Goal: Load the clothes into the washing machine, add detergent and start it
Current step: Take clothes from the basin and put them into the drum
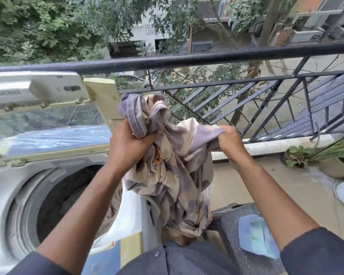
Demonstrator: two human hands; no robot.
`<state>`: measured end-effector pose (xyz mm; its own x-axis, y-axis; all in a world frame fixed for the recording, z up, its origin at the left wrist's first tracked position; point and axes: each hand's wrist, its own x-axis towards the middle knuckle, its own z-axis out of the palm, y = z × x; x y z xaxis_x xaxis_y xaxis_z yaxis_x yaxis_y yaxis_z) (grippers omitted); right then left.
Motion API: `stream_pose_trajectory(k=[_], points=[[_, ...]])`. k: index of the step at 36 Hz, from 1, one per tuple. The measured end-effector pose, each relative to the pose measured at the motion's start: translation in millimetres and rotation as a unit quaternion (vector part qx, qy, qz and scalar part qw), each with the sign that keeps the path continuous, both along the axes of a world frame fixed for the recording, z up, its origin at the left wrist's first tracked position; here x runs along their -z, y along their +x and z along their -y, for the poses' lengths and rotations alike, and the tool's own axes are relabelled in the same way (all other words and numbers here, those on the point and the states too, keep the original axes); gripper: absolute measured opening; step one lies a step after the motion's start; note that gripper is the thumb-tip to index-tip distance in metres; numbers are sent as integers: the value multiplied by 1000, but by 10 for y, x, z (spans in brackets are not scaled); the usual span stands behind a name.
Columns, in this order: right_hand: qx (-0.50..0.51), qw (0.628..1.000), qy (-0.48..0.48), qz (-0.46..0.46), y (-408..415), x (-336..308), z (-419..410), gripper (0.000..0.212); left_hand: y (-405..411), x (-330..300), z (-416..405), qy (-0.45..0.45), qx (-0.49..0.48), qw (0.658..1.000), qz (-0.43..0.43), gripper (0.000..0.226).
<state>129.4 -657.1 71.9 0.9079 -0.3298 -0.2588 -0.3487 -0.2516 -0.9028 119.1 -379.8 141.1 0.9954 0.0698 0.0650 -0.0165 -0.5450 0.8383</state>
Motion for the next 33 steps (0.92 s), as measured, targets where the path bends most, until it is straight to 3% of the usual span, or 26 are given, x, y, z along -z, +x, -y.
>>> stream_pose_trajectory(k=[5, 8, 13, 20, 24, 27, 29, 31, 33], points=[[-37, 995, 35, 87, -84, -604, -236, 22, -23, 205, 77, 35, -16, 999, -34, 45], [-85, 987, 54, 124, -163, -851, -385, 23, -36, 250, 102, 32, 25, 998, -39, 41], [-153, 971, 81, 166, -225, -981, -667, 20, -54, 250, 163, 48, 150, 986, -45, 81], [-201, 954, 147, 166, -227, -892, -814, 23, -28, 385, 239, -8, 48, 999, 5, 39], [-200, 960, 79, 177, -291, -726, -691, 38, 14, 326, 221, -26, 8, 1000, 12, 19], [-138, 981, 17, 132, -383, -343, -558, 49, 14, 218, 215, -53, 6, 998, 27, 24], [-122, 989, -64, 51, -423, 53, -431, 54, 33, 138, 201, -90, -1, 995, 31, 26], [-152, 973, -156, -77, -461, 433, -309, 64, 45, 31, 194, -120, -3, 992, 48, 28], [-202, 942, -196, -185, -487, 823, -204, 94, 46, -79, 201, -137, 5, 988, 73, 32]])
